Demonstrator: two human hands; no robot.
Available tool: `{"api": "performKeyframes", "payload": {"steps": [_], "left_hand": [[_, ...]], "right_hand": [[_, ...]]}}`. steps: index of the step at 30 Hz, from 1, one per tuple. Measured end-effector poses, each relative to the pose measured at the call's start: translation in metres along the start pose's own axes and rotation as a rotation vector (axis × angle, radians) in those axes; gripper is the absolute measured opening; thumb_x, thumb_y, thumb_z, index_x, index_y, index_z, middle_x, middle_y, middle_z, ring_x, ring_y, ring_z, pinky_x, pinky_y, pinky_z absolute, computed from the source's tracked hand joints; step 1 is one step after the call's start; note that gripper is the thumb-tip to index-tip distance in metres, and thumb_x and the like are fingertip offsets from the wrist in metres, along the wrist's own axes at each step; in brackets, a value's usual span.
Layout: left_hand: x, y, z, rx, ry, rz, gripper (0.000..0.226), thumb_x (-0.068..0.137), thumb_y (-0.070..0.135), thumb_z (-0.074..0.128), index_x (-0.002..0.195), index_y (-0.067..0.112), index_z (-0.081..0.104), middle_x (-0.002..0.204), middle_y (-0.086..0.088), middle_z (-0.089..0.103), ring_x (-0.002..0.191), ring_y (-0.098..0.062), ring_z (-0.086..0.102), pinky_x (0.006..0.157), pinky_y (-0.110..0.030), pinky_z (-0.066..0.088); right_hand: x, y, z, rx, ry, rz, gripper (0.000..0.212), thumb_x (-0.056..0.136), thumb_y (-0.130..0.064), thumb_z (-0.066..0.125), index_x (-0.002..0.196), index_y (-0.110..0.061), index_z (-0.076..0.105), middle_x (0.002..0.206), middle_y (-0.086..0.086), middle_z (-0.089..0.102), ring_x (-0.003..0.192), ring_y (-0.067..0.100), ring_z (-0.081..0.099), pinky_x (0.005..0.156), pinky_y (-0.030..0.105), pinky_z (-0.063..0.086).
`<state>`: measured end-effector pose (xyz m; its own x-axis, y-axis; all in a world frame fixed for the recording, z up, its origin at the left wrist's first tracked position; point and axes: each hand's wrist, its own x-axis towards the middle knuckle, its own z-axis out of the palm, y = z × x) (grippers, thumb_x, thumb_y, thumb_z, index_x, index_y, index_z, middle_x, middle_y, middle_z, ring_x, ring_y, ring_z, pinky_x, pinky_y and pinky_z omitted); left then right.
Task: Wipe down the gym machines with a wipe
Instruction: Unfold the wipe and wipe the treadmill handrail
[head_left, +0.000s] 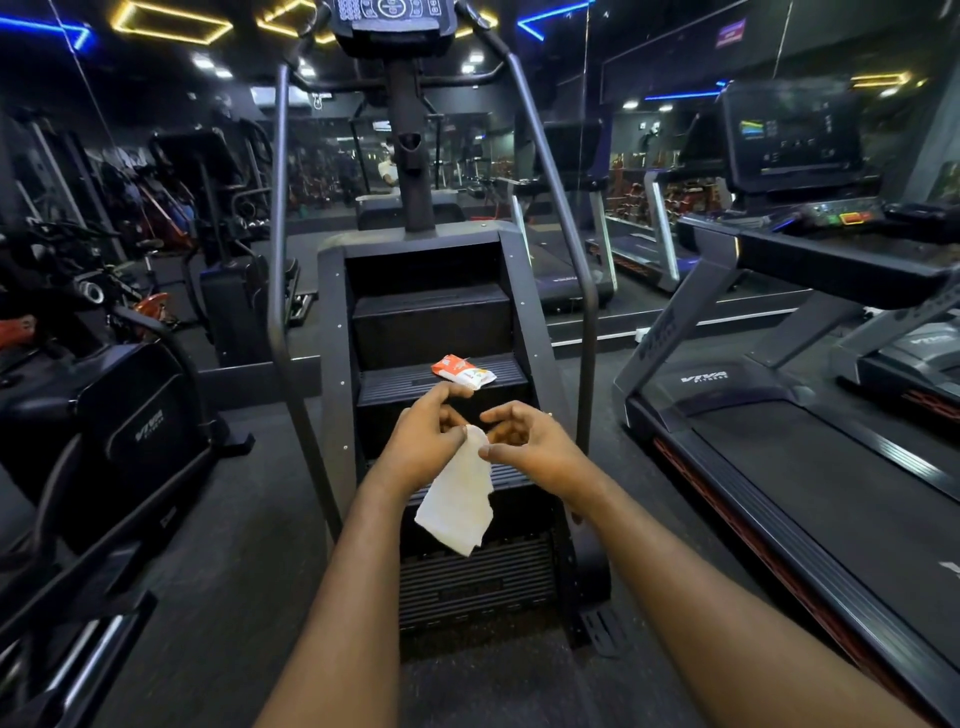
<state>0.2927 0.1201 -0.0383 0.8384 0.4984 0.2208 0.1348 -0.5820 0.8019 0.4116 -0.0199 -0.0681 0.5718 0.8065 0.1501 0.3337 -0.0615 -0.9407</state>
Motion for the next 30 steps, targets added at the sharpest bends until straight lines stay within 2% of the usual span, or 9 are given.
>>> {"api": "performKeyframes", "payload": {"steps": [4, 7, 10, 14, 18, 22, 24, 26, 30], "left_hand": [[0.001, -0.002, 0.000, -0.004, 0.001, -0.020, 0.047, 0.094, 0.002, 0.061, 0.133, 0.027, 0.053, 0.087, 0.001, 0.070, 0.077, -0.005, 0.068, 0.065, -0.016, 0.049], [0.001, -0.006, 0.001, -0.002, 0.015, -0.003, 0.044, 0.096, 0.008, 0.064, 0.134, 0.026, 0.053, 0.085, 0.000, 0.071, 0.079, -0.006, 0.068, 0.068, -0.016, 0.047], [0.001, -0.005, 0.003, -0.005, 0.007, 0.005, 0.041, 0.096, 0.016, 0.067, 0.133, 0.027, 0.053, 0.086, -0.004, 0.071, 0.082, -0.011, 0.069, 0.069, -0.018, 0.047], [0.002, -0.003, 0.005, -0.021, 0.009, 0.015, 0.038, 0.095, 0.017, 0.069, 0.129, 0.028, 0.056, 0.084, -0.005, 0.071, 0.072, -0.002, 0.064, 0.061, -0.013, 0.046], [0.002, -0.003, 0.006, -0.041, 0.005, 0.003, 0.037, 0.094, 0.021, 0.071, 0.128, 0.029, 0.057, 0.088, -0.005, 0.071, 0.085, -0.017, 0.068, 0.072, -0.026, 0.054], [0.000, -0.009, 0.009, -0.084, -0.136, -0.044, 0.039, 0.089, 0.014, 0.076, 0.122, 0.026, 0.060, 0.093, -0.008, 0.073, 0.091, -0.022, 0.071, 0.084, -0.044, 0.059], [0.000, -0.012, 0.010, -0.021, -0.237, -0.074, 0.033, 0.087, 0.009, 0.076, 0.113, 0.025, 0.065, 0.098, -0.011, 0.072, 0.095, -0.024, 0.070, 0.089, -0.045, 0.059], [0.001, -0.014, 0.011, 0.054, -0.302, -0.115, 0.022, 0.090, 0.011, 0.073, 0.106, 0.025, 0.069, 0.103, -0.008, 0.072, 0.099, -0.022, 0.069, 0.093, -0.043, 0.058], [0.002, -0.013, 0.011, 0.095, -0.279, -0.191, 0.013, 0.099, 0.015, 0.059, 0.098, 0.022, 0.070, 0.105, -0.005, 0.068, 0.102, -0.018, 0.065, 0.093, -0.041, 0.056]], "right_hand": [[0.000, -0.001, 0.003, -0.097, 0.034, -0.031, 0.030, 0.082, -0.029, 0.083, 0.106, -0.022, 0.067, 0.097, -0.002, 0.071, 0.088, 0.011, 0.069, 0.080, 0.027, 0.059], [-0.001, -0.002, 0.004, -0.130, 0.053, -0.047, 0.027, 0.079, -0.029, 0.085, 0.096, -0.019, 0.067, 0.092, -0.001, 0.071, 0.083, 0.010, 0.069, 0.078, 0.027, 0.059], [-0.001, -0.007, 0.006, -0.143, 0.077, -0.056, 0.032, 0.077, -0.029, 0.087, 0.096, -0.016, 0.065, 0.091, 0.000, 0.071, 0.078, 0.006, 0.068, 0.072, 0.022, 0.057], [0.001, -0.010, 0.007, -0.100, 0.124, -0.037, 0.034, 0.077, -0.020, 0.087, 0.099, -0.013, 0.062, 0.089, 0.002, 0.071, 0.072, 0.003, 0.066, 0.066, 0.021, 0.057], [0.004, -0.010, 0.003, -0.126, 0.185, -0.039, 0.020, 0.084, -0.014, 0.080, 0.096, -0.017, 0.064, 0.089, 0.003, 0.070, 0.081, 0.016, 0.070, 0.074, 0.032, 0.062], [0.007, -0.011, 0.000, -0.120, 0.269, -0.029, 0.009, 0.087, -0.010, 0.073, 0.091, -0.017, 0.069, 0.088, 0.002, 0.070, 0.081, 0.014, 0.068, 0.067, 0.023, 0.055], [0.008, -0.011, -0.004, -0.129, 0.356, -0.003, 0.009, 0.090, -0.010, 0.071, 0.087, -0.018, 0.069, 0.085, -0.001, 0.069, 0.078, 0.009, 0.065, 0.061, 0.016, 0.048], [0.010, -0.008, -0.009, -0.138, 0.442, 0.032, 0.008, 0.092, -0.013, 0.070, 0.088, -0.020, 0.068, 0.088, -0.002, 0.068, 0.080, 0.007, 0.064, 0.063, 0.016, 0.045], [0.009, 0.000, -0.015, -0.110, 0.509, 0.070, 0.009, 0.095, -0.013, 0.067, 0.089, -0.020, 0.065, 0.091, 0.000, 0.068, 0.084, 0.011, 0.066, 0.067, 0.020, 0.050]]}}
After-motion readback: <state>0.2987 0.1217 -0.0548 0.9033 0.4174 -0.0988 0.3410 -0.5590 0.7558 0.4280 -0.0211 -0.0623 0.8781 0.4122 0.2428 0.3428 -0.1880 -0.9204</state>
